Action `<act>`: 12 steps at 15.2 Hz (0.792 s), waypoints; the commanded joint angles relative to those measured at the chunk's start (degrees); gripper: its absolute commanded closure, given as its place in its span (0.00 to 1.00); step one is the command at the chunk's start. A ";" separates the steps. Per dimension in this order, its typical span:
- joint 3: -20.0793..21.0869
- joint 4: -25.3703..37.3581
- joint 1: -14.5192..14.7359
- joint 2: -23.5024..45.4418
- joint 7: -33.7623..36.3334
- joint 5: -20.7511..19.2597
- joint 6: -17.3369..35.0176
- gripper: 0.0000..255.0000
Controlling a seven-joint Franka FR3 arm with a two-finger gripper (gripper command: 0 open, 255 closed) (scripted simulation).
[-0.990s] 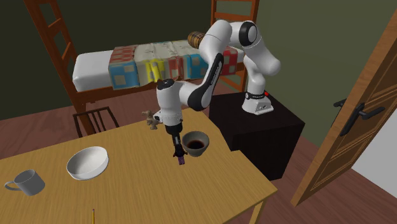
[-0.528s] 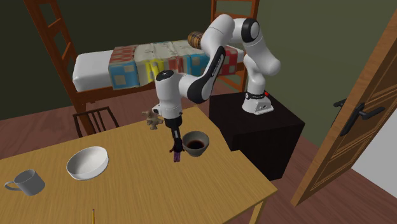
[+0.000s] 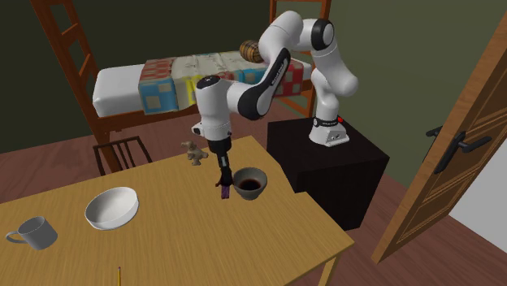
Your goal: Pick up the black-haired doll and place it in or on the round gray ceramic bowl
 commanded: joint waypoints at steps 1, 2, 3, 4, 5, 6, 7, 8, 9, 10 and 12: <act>0.14 0.14 -0.05 -0.95 0.01 0.19 -1.09 1.00; 0.16 0.17 -0.06 -1.03 0.01 0.21 -1.20 1.00; 0.29 -3.10 -0.87 -3.40 -0.57 0.64 -0.29 1.00; 0.42 -6.23 -1.68 -5.71 -1.19 1.09 0.54 1.00; 0.53 -9.21 -2.46 -7.98 -1.87 1.58 1.27 1.00; 0.61 -12.07 -3.21 -10.21 -2.59 2.09 1.93 1.00; 0.67 -14.82 -3.94 -12.41 -3.36 2.63 2.50 1.00; 0.70 -17.47 -4.65 -14.59 -4.18 3.19 3.00 1.00; 0.69 -20.02 -5.33 -16.75 -5.05 3.77 3.42 1.00; 0.66 -22.47 -5.99 -18.89 -5.96 4.37 3.78 1.00; 0.48 -27.15 -7.21 -23.13 -7.89 5.59 4.26 1.00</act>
